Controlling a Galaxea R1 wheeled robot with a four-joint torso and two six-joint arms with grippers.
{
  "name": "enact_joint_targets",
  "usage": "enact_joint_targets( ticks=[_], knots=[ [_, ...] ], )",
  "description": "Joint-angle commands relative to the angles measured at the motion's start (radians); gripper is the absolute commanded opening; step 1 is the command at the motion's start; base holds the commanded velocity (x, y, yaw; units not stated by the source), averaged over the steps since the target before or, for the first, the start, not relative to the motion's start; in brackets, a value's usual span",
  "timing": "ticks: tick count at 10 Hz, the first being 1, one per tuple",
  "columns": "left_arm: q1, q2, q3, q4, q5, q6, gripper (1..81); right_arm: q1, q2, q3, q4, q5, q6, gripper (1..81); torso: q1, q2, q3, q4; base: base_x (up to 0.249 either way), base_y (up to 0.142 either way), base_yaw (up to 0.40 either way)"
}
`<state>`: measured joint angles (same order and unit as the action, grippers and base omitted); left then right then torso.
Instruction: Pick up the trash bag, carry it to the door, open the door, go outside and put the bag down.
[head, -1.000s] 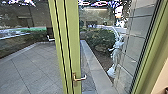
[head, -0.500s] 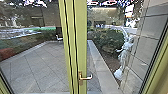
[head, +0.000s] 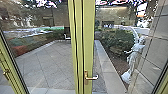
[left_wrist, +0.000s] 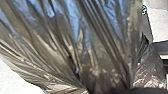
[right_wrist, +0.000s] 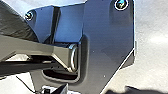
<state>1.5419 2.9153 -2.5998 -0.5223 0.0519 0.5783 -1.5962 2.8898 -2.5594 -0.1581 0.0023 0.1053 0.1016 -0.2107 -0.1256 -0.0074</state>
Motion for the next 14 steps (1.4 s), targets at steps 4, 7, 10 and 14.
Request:
enact_joint_targets(
  ticks=[4,7,10,14],
  knots=[
    [-0.039,-0.004,0.001,0.005,0.072,0.008,1.0,0.04,-0.007,0.002,-0.001,-0.054,0.001,81.1,0.0,0.0,0.0,0.0,0.0,0.0,0.224],
    [-0.039,-0.004,0.001,0.007,0.072,0.008,1.0,0.041,-0.004,0.002,-0.001,-0.056,-0.001,81.1,0.0,0.0,0.0,0.0,0.0,0.0,0.241],
    [-0.039,-0.002,0.001,0.007,0.072,0.008,1.0,0.041,-0.002,0.002,-0.003,-0.056,-0.001,81.1,0.0,0.0,0.0,0.0,0.0,0.0,0.241],
    [-0.039,0.009,-0.019,0.008,0.072,0.008,1.0,0.038,-0.002,0.002,-0.003,-0.056,-0.001,81.1,0.0,0.0,0.0,0.0,0.0,0.0,0.22]
  ],
)
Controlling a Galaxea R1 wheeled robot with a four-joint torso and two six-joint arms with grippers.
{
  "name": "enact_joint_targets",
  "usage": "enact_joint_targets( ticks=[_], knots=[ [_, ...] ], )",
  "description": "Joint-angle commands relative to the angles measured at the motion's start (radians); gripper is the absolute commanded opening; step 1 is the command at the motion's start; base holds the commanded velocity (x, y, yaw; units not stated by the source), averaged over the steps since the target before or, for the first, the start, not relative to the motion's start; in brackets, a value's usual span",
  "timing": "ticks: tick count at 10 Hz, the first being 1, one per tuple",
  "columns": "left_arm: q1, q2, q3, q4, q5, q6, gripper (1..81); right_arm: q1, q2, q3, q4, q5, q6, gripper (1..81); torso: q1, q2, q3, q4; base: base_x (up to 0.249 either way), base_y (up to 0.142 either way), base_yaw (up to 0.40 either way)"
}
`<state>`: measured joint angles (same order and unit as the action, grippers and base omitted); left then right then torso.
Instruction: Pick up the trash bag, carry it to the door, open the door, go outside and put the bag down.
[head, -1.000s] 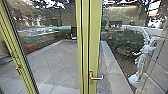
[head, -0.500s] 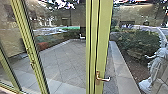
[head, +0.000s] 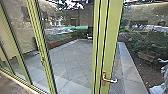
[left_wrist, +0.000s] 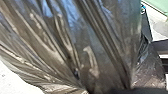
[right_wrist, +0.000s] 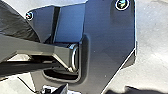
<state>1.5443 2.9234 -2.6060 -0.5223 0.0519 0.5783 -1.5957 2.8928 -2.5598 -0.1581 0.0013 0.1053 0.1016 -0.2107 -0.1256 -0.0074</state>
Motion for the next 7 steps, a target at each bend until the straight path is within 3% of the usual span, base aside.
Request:
enact_joint_targets(
  ticks=[1,7],
  knots=[
    [-0.042,0.005,-0.022,0.01,0.072,0.009,1.0,0.038,-0.005,0.003,-0.003,-0.055,-0.001,81.1,0.0,0.0,0.0,0.0,0.0,0.0,0.128],
    [-0.042,0.011,-0.025,0.012,0.072,0.006,1.0,0.036,-0.004,0.001,-0.001,-0.055,0.001,81.1,0.0,0.0,0.0,0.0,0.0,-0.015,0.018]
  ],
)
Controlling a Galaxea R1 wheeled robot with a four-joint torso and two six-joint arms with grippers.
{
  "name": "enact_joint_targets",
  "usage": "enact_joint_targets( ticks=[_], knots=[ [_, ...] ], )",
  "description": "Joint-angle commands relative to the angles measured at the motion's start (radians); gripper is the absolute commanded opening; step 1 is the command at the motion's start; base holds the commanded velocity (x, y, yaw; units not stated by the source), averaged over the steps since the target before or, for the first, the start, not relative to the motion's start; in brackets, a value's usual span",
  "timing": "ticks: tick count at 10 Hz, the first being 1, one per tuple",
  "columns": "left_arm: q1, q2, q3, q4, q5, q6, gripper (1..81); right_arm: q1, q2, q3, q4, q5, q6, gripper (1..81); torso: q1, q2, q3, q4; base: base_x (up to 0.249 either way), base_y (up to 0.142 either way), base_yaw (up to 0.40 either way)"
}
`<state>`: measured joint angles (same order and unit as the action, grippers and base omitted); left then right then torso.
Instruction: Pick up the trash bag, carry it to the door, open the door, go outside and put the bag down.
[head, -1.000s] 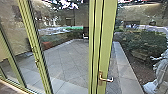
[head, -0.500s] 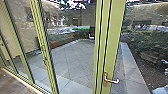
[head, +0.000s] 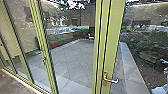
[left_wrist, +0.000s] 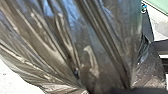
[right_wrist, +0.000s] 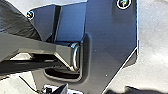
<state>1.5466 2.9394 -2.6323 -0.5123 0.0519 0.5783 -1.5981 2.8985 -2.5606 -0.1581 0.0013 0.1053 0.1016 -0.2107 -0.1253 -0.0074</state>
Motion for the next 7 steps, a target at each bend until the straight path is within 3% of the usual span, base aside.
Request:
enact_joint_targets(
  ticks=[1,7],
  knots=[
    [-0.043,-0.003,0.002,0.0,0.072,0.005,1.0,0.042,-0.008,0.002,0.003,-0.056,0.001,81.1,0.0,0.0,0.0,0.0,0.0,0.0,0.0],
    [-0.044,-0.006,0.009,-0.003,0.088,-0.002,1.0,0.036,-0.034,0.068,0.005,-0.064,0.001,81.1,0.0,0.0,0.0,0.0,0.0,0.0,0.0]
  ],
)
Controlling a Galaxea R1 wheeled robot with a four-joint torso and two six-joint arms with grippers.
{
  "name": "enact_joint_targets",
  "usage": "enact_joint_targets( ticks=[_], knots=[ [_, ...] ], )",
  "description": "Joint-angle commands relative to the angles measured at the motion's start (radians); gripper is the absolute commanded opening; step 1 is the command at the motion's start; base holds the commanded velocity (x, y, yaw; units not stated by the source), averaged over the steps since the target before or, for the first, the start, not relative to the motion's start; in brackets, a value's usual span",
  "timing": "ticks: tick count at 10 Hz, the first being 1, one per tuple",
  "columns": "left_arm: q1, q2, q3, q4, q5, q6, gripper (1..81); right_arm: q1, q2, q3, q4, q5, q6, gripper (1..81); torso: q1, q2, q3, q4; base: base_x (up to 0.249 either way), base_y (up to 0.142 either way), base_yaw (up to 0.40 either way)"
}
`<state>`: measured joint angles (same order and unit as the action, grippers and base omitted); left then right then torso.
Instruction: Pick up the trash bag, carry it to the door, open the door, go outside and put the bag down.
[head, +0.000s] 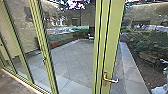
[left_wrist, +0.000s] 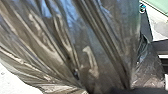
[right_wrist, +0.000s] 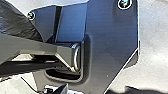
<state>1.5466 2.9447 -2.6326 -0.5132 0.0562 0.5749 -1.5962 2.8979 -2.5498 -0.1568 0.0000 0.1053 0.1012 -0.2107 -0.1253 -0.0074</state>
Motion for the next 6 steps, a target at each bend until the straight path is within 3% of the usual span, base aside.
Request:
enact_joint_targets(
  ticks=[1,6],
  knots=[
    [-0.044,-0.022,0.02,-0.002,0.086,0.0,1.0,0.031,-0.072,0.114,0.005,-0.06,0.001,81.1,0.0,0.0,0.0,0.0,0.0,0.0,0.0],
    [-0.039,-0.133,0.18,-0.005,0.094,-0.004,1.0,0.032,-0.319,0.52,0.005,-0.055,0.007,81.1,0.0,0.0,0.0,0.0,0.0,0.0,0.0]
  ],
)
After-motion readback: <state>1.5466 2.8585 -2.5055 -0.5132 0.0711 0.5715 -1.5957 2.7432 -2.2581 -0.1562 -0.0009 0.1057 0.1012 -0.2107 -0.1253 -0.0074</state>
